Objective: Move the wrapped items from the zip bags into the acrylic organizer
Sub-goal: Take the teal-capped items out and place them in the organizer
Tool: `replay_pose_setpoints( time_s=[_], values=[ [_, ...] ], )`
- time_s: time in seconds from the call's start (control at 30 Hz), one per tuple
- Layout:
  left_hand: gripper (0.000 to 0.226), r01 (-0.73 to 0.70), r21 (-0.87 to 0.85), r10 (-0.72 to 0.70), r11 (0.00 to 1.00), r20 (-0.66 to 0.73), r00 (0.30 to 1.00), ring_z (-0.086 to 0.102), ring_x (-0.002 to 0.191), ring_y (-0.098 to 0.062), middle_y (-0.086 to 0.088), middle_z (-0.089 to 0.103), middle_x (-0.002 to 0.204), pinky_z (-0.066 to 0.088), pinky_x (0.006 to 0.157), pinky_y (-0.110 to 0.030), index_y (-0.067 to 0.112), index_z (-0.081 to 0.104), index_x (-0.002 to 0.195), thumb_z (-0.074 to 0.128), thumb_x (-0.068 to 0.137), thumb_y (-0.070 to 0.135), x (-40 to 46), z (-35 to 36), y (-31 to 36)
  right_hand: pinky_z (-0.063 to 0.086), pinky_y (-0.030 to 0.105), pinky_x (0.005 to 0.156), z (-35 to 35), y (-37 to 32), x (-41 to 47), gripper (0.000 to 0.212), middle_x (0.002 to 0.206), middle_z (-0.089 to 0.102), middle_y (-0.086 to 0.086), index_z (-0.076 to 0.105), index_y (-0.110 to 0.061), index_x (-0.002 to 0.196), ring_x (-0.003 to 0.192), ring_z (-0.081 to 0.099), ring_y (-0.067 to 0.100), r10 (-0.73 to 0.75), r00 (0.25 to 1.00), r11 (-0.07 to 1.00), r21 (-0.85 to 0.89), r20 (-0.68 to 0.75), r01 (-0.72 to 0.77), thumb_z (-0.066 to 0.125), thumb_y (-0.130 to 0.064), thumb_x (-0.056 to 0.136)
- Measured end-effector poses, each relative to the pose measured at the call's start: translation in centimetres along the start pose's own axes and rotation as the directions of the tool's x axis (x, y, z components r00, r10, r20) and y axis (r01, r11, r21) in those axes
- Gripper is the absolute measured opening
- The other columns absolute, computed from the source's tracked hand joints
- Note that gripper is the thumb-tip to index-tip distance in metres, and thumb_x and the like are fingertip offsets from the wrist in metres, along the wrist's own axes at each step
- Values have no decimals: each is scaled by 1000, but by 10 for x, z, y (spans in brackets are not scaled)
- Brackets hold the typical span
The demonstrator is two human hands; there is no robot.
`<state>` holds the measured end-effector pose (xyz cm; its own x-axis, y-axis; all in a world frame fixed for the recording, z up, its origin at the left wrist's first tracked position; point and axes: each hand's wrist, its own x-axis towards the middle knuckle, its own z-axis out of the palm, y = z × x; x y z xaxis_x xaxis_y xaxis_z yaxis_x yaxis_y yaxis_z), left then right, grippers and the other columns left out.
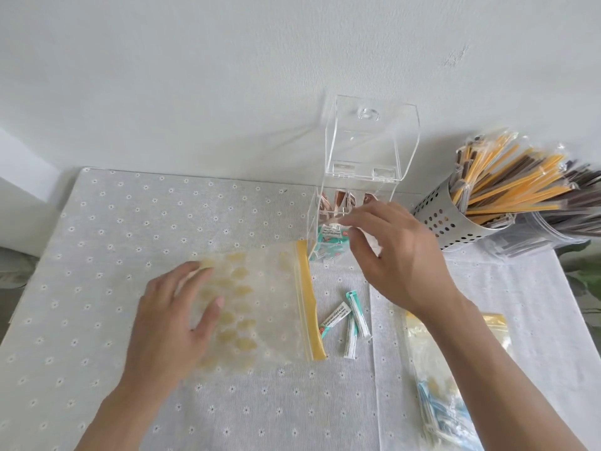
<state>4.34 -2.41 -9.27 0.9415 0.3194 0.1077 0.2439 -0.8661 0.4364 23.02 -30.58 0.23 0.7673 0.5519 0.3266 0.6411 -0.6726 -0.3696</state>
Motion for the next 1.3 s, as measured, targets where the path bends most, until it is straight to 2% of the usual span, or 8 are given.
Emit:
replay_pose_setpoints(
  time_s=[0.1, 0.23, 0.43, 0.53, 0.67, 0.83, 0.93, 1.3],
  values=[
    [57, -344, 46, 325, 938, 226, 918, 20, 167, -25, 6, 26, 179, 25, 128, -58, 31, 49, 161, 45, 108, 50, 6, 17, 6, 55, 41, 63, -1, 2, -33, 19, 104, 74, -5, 79, -15, 105, 89, 65, 22, 92, 994, 992, 88, -57, -87, 67, -4, 97],
    [59, -451, 152, 377, 880, 356, 855, 11, 169, -25, 7, 18, 181, 22, 128, -63, 40, 41, 164, 33, 109, 60, 4, 33, -7, 57, 36, 60, 17, 7, -88, 16, 102, 70, -12, 78, -21, 106, 80, 54, 6, 255, 964, 966, 19, 78, -257, 73, -11, 94],
    [70, -217, 356, 105, 909, 307, 946, 36, 160, -31, 2, 38, 174, 31, 118, -64, 38, 52, 159, 33, 101, 72, 0, 24, -28, 55, 35, 75, 43, 7, -136, 35, 106, 58, -20, 65, -36, 119, 104, 60, 10, 575, 764, 812, -88, 294, -577, 70, -55, 90],
    [78, -70, 458, -49, 886, 243, 969, 53, 137, -39, -6, 54, 159, 37, 102, -59, 31, 61, 151, 37, 93, 78, 10, 17, -19, 54, 36, 81, 51, 0, -141, 51, 110, 52, -18, 57, -39, 127, 109, 57, 11, 635, 702, 762, -111, 323, -638, 72, -64, 84],
    [87, 84, 507, -183, 858, 148, 972, 53, 115, -40, -15, 59, 139, 37, 92, -55, 19, 67, 136, 37, 87, 85, 28, 21, -6, 54, 37, 79, 57, -4, -139, 44, 110, 52, -18, 60, -39, 124, 110, 58, 12, 624, 720, 772, -102, 304, -627, 74, -56, 86],
    [72, -99, 378, 49, 920, 141, 989, 28, 162, -39, -11, 27, 178, 23, 121, -68, 14, 43, 163, 46, 100, 48, 43, 39, -2, 56, 39, 75, 64, -4, -137, 32, 109, 55, -15, 65, -33, 124, 110, 60, 17, 587, 764, 803, -69, 269, -592, 72, -40, 93],
    [71, -216, 349, 146, 912, 217, 965, 17, 167, -37, -3, 13, 182, 21, 125, -71, 24, 29, 171, 34, 101, 33, 48, 47, 1, 59, 43, 72, 72, -2, -139, 28, 107, 57, -13, 66, -33, 123, 106, 61, 19, 561, 791, 820, -31, 243, -572, 70, -36, 95],
    [74, 189, 342, -284, 920, 254, 924, -15, 167, -36, -1, -12, 182, 0, 123, -80, 36, 0, 173, 4, 106, 69, 75, 67, 26, 59, 46, 76, 90, 10, -123, 32, 111, 58, -2, 66, -21, 129, 96, 62, 24, 504, 855, 850, 103, 123, -516, 72, -27, 98]
  ],
)
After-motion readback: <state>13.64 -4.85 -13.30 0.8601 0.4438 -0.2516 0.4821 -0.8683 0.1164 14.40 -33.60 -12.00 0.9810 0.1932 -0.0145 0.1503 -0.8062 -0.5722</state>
